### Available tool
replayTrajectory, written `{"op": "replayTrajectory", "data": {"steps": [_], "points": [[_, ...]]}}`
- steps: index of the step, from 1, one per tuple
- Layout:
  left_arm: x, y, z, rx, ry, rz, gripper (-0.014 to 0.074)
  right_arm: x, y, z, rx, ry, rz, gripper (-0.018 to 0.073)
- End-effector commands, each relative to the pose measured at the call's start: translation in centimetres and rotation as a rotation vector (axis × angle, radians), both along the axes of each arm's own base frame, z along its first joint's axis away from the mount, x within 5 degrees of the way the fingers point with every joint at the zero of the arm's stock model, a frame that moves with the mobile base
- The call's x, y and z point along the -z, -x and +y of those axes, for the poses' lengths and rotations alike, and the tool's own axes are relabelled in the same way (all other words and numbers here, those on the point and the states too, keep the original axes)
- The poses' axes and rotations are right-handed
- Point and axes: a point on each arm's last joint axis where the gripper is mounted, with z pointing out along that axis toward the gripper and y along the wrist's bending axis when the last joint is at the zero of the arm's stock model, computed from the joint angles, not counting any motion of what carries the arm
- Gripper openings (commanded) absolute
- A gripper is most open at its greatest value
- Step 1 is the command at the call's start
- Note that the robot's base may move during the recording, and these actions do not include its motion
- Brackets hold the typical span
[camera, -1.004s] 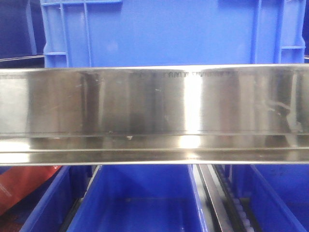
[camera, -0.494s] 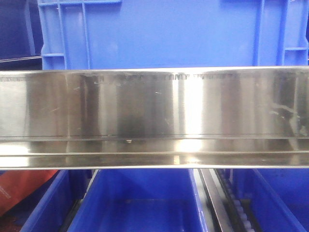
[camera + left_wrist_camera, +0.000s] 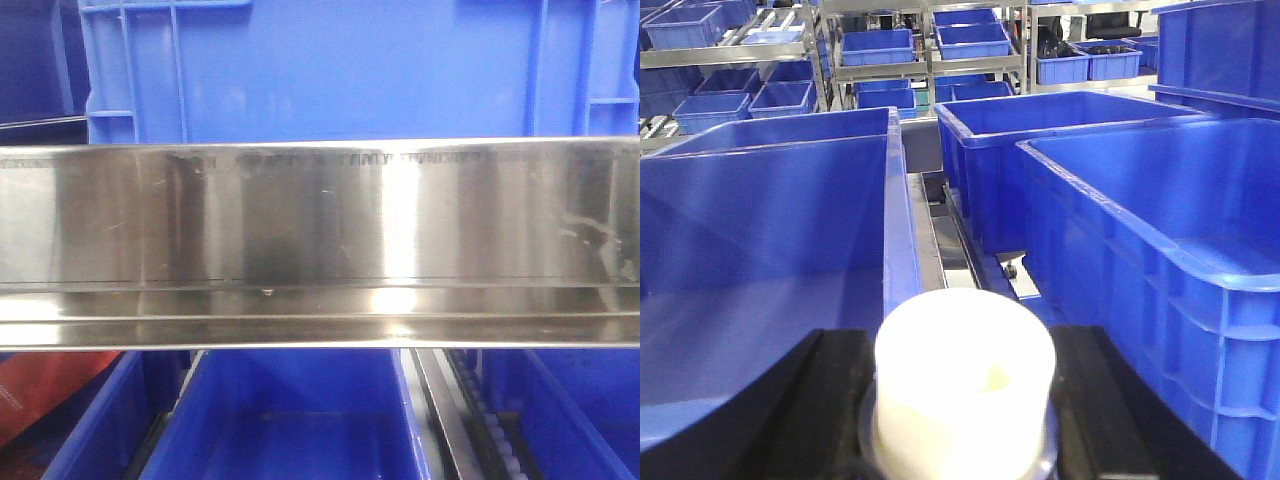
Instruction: Place valve from conveyor to right shelf box
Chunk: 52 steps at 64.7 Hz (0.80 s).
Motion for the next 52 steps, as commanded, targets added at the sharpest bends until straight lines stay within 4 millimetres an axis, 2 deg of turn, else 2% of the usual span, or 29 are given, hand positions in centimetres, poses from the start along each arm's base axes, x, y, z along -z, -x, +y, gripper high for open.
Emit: {"op": "replayTrajectory", "data": {"steps": [1, 26, 34, 40, 52], "points": [[-0.9, 0.3, 0.0, 0.003, 0.017, -0.077, -0.0111, -1.1, 0.1, -0.1, 0.008, -0.007, -0.094, -0.0154], [-1.4, 0.3, 0.0, 0.0, 0.021, -0.131, -0.0111, -1.5, 0.0, -0.1, 0.013, -0.015, -0.138, -0.0154], [-1.7, -0.3, 0.0, -0.003, 0.023, -0.152, -0.0111, -2.0, 0.1, -0.2, 0.016, -0.021, -0.168, -0.0154], [-2.5, -1.1, 0.0, -0.001, 0.024, -0.142, -0.0111, -2.9, -0.1, -0.2, 0.018, -0.027, -0.202, -0.0154], [-6.1, -3.8, -0.7, 0.04, 0.024, -0.117, -0.0111, -6.0, -1.3, 0.2, 0.007, -0.035, -0.246, -0.0154]]}}
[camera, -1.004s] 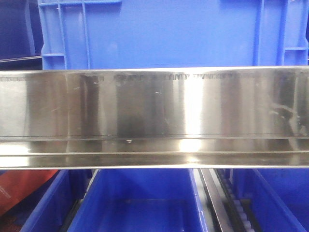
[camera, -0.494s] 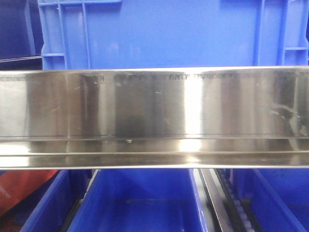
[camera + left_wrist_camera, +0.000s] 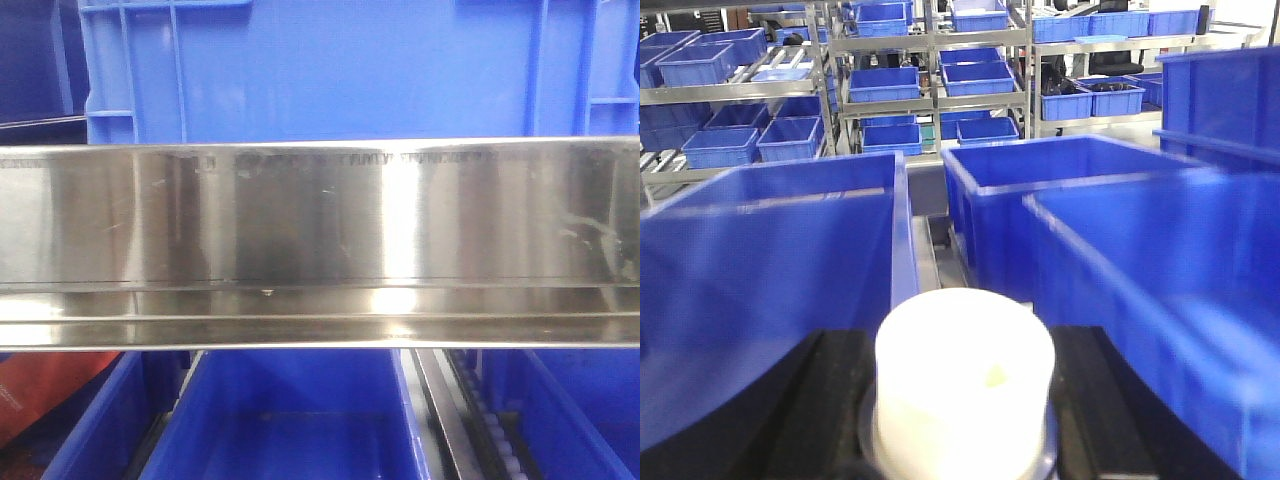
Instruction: Place valve from conveyor to right shelf box
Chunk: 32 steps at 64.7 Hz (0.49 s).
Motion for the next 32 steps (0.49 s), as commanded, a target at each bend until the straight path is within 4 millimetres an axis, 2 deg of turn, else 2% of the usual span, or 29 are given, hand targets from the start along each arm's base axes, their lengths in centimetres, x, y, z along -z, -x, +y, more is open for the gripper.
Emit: {"op": "replayTrajectory", "data": {"steps": [1, 6, 17, 25, 32], "points": [[-2.6, -1.3, -0.6, 0.041, 0.017, -0.05, -0.0111, -3.0, -0.6, 0.2, -0.001, -0.016, -0.136, -0.0154], [-4.3, -2.7, -1.6, 0.104, 0.018, -0.049, -0.0111, -4.5, -1.6, 0.9, -0.038, -0.021, -0.15, -0.0154], [-7.3, -7.5, -5.3, 0.251, 0.012, -0.012, -0.0111, -6.8, -4.8, 3.7, -0.157, -0.026, -0.135, -0.0154], [-8.4, -11.1, -8.4, 0.332, 0.001, 0.035, -0.0111, -7.9, -7.1, 6.0, -0.227, -0.027, -0.121, -0.0154], [-8.2, -14.7, -11.6, 0.389, -0.013, 0.084, -0.0111, -7.9, -9.4, 7.9, -0.265, -0.016, -0.082, -0.0154]]}}
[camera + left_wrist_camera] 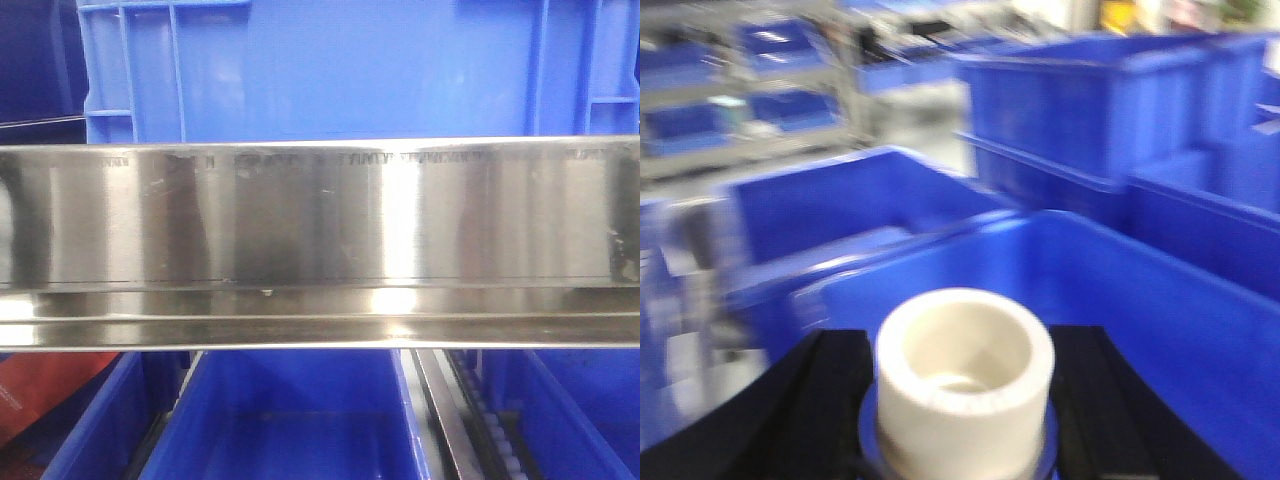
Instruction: Place valve from conveyor to right shelf box
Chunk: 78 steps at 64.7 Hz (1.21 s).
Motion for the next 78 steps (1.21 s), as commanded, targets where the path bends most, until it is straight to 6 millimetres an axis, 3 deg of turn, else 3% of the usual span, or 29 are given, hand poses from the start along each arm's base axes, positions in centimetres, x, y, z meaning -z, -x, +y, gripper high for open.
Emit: {"op": "replayTrajectory", "data": {"steps": [1, 9, 18, 25, 36, 45, 53, 63, 78], "points": [[-1.1, -1.9, -2.3, 0.047, 0.023, -0.02, -0.0111, -1.0, -1.5, 1.3, -0.02, -0.014, -0.048, -0.0154], [0.3, -5.4, -5.2, 0.083, -0.017, 0.061, -0.0111, 0.0, -4.1, 2.8, -0.031, 0.007, -0.001, -0.0154], [3.7, -9.2, -7.5, 0.094, -0.076, 0.186, -0.0111, 2.5, -7.0, 4.2, -0.031, 0.042, 0.076, -0.0154], [6.2, -11.0, -8.5, 0.094, -0.108, 0.255, -0.0111, 4.2, -8.6, 4.9, -0.032, 0.066, 0.129, -0.0154], [8.9, -12.5, -9.3, 0.096, -0.147, 0.337, -0.0111, 6.7, -10.7, 5.9, -0.032, 0.097, 0.196, -0.0154], [10.0, -13.0, -9.5, 0.096, -0.165, 0.371, -0.0109, 8.5, -11.9, 6.5, -0.033, 0.121, 0.25, -0.0154], [10.9, -13.3, -9.7, 0.097, -0.182, 0.406, -0.0034, 10.0, -12.7, 6.9, -0.036, 0.148, 0.307, -0.013], [11.8, -13.4, -9.8, 0.099, -0.208, 0.461, 0.0165, 10.8, -13.0, 7.1, -0.039, 0.166, 0.345, 0.0018], [12.1, -13.3, -9.8, 0.104, -0.214, 0.492, 0.0441, 10.3, -12.6, 6.9, -0.039, 0.161, 0.333, 0.0448]]}}
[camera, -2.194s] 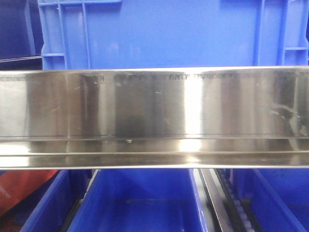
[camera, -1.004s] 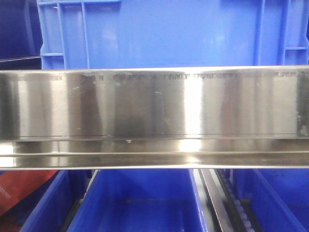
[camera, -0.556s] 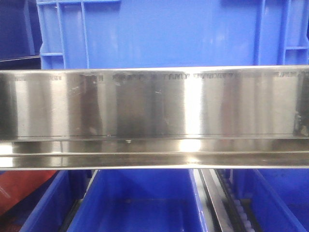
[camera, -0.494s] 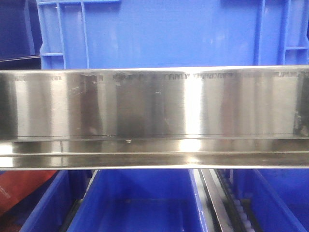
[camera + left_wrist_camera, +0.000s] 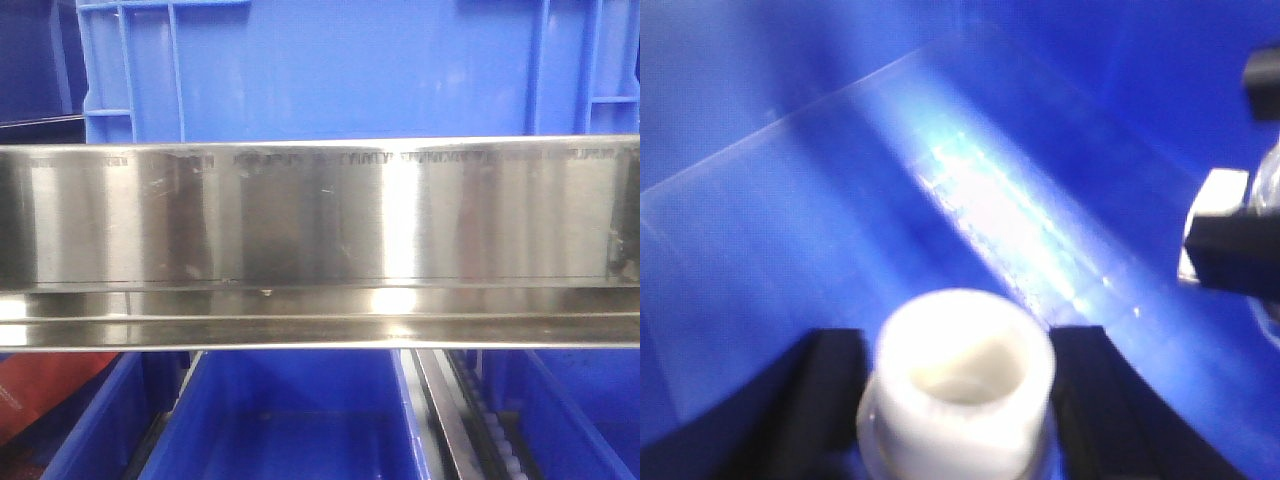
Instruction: Place valve from conveyor to right shelf box
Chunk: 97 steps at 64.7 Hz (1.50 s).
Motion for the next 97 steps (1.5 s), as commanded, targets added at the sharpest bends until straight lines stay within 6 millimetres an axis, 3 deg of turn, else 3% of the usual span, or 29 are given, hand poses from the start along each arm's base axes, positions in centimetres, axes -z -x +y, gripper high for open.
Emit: {"op": "replayTrajectory", "data": {"steps": [1, 9, 18, 21, 28, 33, 45, 57, 68, 77, 90, 97], "points": [[-0.9, 0.3, -0.1, 0.001, 0.031, -0.02, 0.0456, -1.9, 0.5, -0.3, 0.002, -0.027, -0.08, 0.0465], [-1.1, 0.6, 0.0, 0.002, 0.025, -0.005, 0.0518, -2.7, 1.2, -0.6, 0.0, -0.032, -0.091, 0.0486], [-3.0, 1.4, 0.5, 0.004, 0.039, -0.033, 0.0449, -4.9, 2.9, -1.4, 0.0, -0.056, -0.142, 0.0347], [-3.9, 1.9, 0.7, 0.005, 0.045, -0.045, 0.037, -5.8, 3.6, -1.7, -0.001, -0.074, -0.157, 0.0251], [-7.1, 4.0, 1.8, 0.008, 0.07, -0.094, 0.0076, -8.4, 6.3, -2.9, -0.006, -0.107, -0.207, -0.003], [-9.1, 5.6, 2.6, 0.008, 0.085, -0.133, -0.0097, -9.6, 7.9, -3.6, -0.006, -0.124, -0.243, -0.0167], [-12.2, 9.7, 5.4, -0.014, 0.023, -0.166, -0.0111, -10.0, 11.4, -5.4, 0.001, -0.158, -0.313, -0.016], [-14.1, 14.6, 8.1, -0.027, 0.081, -0.279, -0.0111, -7.4, 15.7, -7.6, 0.018, -0.194, -0.384, -0.016], [-12.1, 19.2, 10.4, -0.041, 0.157, -0.373, -0.0111, -4.4, 19.7, -9.6, 0.032, -0.23, -0.459, -0.016], [-9.2, 23.3, 12.6, -0.044, 0.234, -0.497, -0.0111, -2.0, 22.7, -11.1, 0.038, -0.255, -0.509, -0.016], [-3.9, 28.9, 15.5, -0.045, 0.339, -0.67, -0.0111, 1.8, 25.7, -12.5, 0.039, -0.261, -0.522, -0.016], [-0.8, 30.5, 16.3, -0.046, 0.359, -0.705, -0.0111, 3.4, 26.4, -12.8, 0.039, -0.258, -0.516, -0.016]]}}
